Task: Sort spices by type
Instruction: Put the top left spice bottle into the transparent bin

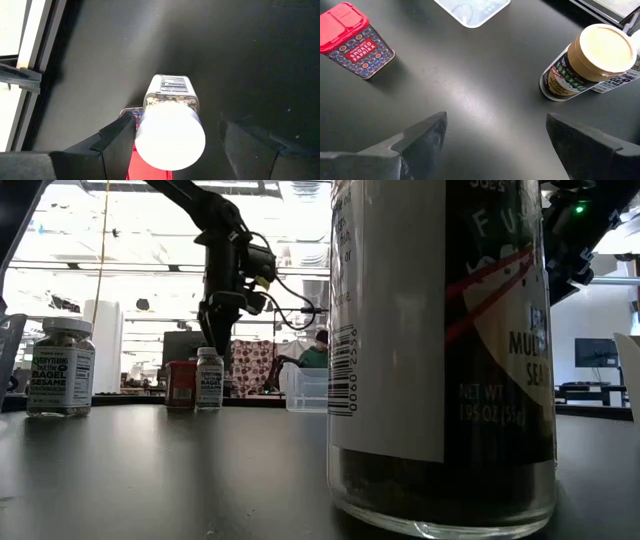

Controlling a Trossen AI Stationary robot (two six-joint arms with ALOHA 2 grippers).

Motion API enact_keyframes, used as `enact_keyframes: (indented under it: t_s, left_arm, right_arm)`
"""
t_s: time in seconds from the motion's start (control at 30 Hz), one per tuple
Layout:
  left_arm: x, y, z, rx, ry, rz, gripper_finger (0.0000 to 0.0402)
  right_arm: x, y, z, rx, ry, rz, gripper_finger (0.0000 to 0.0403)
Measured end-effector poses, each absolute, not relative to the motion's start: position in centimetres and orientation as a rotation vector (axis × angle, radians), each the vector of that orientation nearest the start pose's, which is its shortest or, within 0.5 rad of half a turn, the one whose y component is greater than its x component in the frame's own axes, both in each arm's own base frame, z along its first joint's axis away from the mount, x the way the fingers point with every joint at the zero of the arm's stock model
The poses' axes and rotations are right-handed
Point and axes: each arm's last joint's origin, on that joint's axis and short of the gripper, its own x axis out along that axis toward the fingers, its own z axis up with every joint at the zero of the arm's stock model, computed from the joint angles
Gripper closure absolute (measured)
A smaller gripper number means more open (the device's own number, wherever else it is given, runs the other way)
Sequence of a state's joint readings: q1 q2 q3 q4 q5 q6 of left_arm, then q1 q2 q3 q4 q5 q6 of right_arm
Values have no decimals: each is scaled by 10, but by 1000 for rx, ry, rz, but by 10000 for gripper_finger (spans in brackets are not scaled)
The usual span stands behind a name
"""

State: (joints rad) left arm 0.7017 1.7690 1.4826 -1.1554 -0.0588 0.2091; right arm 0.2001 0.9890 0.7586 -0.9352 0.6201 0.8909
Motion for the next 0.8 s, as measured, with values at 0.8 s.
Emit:
enact_keyframes:
  t_s: [0.8]
  left_arm:
    - [250,220,248,-289,1478,458,135]
  right_arm:
    - [163,16,242,321,812,-796,29]
